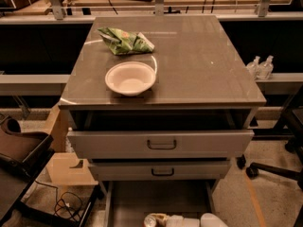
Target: Place coke can into bottom drawer
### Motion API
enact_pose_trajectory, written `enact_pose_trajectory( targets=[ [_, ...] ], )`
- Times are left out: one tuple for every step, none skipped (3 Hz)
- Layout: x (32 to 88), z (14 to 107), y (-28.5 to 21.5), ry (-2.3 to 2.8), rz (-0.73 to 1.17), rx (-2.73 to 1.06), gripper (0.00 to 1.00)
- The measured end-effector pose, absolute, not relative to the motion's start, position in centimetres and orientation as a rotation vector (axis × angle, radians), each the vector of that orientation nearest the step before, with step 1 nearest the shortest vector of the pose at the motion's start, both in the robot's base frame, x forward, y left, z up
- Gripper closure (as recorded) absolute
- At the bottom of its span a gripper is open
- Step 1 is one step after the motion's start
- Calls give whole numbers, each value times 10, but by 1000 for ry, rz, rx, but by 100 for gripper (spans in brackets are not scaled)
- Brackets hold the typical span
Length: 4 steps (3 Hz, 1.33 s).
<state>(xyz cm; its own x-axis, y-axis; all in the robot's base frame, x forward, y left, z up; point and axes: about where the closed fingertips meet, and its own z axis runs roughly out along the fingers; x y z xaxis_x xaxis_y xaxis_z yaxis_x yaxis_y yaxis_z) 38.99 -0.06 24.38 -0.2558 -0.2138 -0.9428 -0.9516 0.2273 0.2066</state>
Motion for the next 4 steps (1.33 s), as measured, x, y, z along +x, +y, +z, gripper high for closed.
enact_pose_trajectory(
  targets=[
    [379, 236, 19, 1622, 1130, -1087, 100],
    [364, 220, 24, 1625, 1156, -1041, 100],
    [345, 201, 24, 1636, 1148, -1018, 100],
    [333, 186, 22, 1651, 1098, -1056, 100]
  ],
)
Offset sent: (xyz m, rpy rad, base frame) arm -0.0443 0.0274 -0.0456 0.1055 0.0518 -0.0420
